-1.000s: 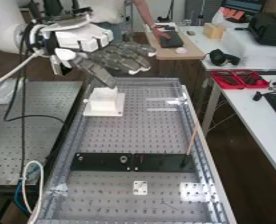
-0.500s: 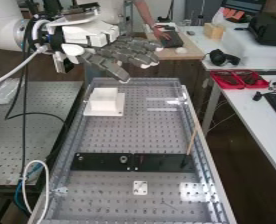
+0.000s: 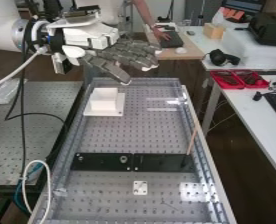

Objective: Grab the larger nut and place it in the white container

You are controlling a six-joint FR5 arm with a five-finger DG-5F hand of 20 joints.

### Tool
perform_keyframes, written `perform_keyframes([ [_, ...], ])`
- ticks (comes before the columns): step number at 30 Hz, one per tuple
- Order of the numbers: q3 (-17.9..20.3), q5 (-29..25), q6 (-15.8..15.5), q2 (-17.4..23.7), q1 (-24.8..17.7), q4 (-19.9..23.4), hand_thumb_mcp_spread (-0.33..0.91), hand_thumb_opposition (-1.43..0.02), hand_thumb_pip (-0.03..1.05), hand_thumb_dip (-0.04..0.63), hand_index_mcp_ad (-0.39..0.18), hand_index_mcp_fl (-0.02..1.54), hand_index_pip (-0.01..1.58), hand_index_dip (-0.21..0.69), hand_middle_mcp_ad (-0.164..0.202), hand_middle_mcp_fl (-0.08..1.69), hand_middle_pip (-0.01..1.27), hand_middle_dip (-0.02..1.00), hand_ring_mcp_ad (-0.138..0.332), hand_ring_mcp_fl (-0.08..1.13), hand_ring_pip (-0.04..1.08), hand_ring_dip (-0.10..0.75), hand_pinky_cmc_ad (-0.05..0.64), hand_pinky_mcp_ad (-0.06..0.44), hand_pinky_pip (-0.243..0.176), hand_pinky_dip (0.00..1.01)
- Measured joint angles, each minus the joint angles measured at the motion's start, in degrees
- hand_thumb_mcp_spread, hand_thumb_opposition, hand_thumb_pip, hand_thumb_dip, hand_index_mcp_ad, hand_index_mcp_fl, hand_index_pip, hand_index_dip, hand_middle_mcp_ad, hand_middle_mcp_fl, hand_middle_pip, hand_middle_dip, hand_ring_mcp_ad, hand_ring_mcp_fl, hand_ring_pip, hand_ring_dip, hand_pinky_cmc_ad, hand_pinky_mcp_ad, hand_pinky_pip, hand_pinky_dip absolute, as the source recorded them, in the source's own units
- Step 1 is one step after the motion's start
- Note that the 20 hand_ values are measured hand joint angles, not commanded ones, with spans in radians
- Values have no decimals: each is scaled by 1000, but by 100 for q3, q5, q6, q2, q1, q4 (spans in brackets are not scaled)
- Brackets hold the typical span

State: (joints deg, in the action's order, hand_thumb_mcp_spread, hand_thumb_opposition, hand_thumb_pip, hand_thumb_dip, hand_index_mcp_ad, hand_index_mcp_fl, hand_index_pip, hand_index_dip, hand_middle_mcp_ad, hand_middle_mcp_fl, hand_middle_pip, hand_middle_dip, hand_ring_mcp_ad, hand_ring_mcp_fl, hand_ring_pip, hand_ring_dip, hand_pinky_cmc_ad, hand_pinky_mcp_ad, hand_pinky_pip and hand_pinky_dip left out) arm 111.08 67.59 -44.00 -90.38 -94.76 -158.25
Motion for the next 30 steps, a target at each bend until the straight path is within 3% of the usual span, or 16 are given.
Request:
perform_keyframes([
  [30,-187,757,-178,143,277,-389,152,-730,618,127,-119,37,120,24,70,63,120,255,148,0,77,103,344,278,-89,358],
])
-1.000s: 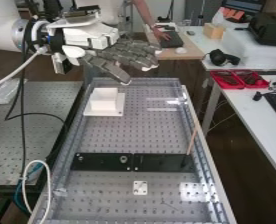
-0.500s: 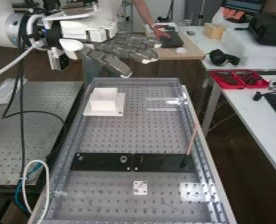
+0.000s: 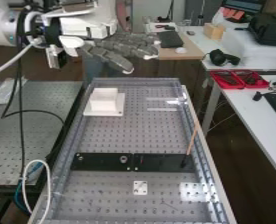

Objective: Grab the larger nut and place it in the white container

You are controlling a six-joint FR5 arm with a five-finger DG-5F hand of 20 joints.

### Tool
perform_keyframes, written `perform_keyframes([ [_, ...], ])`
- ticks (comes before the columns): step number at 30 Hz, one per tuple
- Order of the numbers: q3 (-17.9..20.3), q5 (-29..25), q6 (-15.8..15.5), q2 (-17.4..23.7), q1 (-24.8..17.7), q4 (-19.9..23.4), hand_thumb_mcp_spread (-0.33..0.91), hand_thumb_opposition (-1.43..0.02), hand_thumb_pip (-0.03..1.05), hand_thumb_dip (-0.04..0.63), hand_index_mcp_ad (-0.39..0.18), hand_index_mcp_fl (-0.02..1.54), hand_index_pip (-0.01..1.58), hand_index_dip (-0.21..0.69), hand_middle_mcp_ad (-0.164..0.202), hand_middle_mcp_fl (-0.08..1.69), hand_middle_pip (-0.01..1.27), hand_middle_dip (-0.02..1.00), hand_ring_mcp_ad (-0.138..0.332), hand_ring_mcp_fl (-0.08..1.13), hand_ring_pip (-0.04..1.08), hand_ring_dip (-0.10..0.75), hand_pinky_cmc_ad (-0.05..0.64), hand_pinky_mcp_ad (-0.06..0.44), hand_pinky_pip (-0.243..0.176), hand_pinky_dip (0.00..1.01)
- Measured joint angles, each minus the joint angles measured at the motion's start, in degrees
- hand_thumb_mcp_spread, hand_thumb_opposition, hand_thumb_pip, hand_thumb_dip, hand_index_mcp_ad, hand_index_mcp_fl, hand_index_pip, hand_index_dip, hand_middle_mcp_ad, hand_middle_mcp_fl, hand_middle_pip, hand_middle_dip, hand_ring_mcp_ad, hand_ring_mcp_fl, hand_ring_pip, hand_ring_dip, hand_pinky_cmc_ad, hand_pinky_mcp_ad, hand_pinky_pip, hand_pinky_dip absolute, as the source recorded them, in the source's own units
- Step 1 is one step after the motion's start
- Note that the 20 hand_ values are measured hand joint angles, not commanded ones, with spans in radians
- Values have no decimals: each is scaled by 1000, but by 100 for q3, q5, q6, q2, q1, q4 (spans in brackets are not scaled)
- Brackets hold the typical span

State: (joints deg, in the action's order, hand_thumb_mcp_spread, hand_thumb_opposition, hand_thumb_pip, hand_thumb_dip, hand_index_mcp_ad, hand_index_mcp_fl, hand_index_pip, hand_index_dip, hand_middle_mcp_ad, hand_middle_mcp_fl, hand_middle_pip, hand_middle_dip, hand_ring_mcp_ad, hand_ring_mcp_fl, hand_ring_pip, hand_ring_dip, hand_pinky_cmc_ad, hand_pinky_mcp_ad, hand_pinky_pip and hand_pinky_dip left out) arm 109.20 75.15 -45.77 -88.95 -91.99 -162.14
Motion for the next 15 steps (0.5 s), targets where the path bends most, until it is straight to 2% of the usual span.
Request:
perform_keyframes([
  [15,88,359,-72,169,157,-57,152,-730,614,127,-113,37,120,28,70,63,120,255,150,0,77,103,344,278,-89,358],
])
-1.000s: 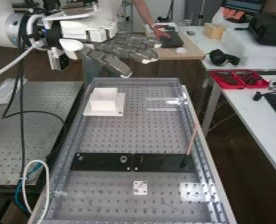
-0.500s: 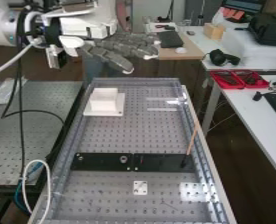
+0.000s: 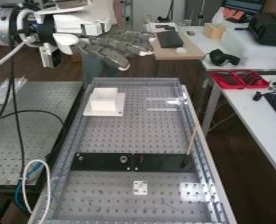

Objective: Grab the larger nut and place it in the white container

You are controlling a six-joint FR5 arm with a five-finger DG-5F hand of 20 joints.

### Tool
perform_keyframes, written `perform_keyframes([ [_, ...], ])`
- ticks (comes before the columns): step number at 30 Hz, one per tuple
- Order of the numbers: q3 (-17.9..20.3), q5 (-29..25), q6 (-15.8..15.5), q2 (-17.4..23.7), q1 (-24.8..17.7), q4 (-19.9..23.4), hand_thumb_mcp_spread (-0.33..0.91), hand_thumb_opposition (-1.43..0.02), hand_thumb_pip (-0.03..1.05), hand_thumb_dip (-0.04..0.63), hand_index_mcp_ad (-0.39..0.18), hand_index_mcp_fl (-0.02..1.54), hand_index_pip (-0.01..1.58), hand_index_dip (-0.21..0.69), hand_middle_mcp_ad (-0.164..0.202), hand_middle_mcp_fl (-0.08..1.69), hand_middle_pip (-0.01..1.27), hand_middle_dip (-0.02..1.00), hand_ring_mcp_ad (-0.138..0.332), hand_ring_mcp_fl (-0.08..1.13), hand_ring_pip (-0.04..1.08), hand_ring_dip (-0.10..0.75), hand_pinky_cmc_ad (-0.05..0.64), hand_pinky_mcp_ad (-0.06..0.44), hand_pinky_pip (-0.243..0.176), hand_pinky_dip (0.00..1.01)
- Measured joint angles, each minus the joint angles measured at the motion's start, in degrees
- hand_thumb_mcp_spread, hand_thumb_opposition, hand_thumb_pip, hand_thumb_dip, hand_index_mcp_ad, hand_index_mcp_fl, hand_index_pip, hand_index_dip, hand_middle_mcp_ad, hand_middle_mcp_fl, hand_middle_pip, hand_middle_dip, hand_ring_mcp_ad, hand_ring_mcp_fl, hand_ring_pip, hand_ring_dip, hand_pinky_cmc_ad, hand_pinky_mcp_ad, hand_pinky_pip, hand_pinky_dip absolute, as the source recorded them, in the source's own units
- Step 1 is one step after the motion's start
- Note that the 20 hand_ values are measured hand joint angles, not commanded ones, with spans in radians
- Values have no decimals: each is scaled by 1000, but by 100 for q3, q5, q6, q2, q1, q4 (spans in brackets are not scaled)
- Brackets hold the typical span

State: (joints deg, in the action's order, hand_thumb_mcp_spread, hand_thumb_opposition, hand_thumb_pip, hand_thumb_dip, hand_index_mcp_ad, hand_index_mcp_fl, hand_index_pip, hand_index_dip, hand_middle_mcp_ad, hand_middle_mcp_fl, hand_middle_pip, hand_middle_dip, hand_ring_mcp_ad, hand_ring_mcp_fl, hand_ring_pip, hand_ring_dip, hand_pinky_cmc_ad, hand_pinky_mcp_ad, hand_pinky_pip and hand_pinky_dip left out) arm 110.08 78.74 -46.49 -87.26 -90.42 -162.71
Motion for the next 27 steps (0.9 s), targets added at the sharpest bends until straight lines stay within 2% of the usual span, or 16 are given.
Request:
perform_keyframes([
  [27,-108,203,-55,8,101,-69,152,-730,611,126,-120,37,120,24,68,63,120,255,150,0,82,103,344,278,-89,358],
])
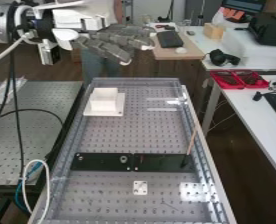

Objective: Grab the larger nut and place it in the white container

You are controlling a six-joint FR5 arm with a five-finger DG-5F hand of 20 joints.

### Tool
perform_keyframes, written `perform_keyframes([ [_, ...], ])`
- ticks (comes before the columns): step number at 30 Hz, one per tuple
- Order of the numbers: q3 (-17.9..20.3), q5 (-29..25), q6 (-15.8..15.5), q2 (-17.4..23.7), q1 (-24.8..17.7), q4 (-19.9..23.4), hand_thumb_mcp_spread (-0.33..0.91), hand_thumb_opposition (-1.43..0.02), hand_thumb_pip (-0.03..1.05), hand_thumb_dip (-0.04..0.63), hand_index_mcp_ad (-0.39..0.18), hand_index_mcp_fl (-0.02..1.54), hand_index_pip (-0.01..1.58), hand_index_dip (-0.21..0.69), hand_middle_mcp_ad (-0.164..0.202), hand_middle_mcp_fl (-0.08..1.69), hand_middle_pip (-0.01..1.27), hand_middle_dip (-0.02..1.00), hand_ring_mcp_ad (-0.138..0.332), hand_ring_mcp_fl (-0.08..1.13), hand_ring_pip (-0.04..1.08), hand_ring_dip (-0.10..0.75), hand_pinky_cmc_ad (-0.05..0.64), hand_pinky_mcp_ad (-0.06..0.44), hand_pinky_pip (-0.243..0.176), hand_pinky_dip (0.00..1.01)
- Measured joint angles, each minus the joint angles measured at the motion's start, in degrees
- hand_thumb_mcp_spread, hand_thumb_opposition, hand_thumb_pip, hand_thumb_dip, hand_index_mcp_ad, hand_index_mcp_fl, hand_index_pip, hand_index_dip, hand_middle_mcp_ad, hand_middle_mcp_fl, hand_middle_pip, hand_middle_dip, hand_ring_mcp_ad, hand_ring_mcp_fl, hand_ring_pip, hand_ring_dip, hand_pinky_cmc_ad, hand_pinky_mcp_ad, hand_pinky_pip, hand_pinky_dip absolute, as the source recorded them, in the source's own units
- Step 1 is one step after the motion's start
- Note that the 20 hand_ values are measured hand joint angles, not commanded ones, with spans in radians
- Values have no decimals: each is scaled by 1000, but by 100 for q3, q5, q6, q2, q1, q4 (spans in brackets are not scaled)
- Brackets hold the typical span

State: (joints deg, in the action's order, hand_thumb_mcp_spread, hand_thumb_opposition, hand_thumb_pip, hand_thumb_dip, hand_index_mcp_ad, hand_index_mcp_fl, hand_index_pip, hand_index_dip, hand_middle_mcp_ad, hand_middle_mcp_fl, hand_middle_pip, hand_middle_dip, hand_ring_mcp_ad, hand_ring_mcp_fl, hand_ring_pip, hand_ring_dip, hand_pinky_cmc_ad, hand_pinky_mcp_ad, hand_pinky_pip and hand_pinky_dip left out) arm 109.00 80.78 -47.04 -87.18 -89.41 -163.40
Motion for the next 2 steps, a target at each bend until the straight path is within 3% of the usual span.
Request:
perform_keyframes([
  [2,3,-10,8,7,5,-10,152,-730,609,126,-120,37,120,24,68,63,120,255,150,0,82,103,347,284,-89,358],
])
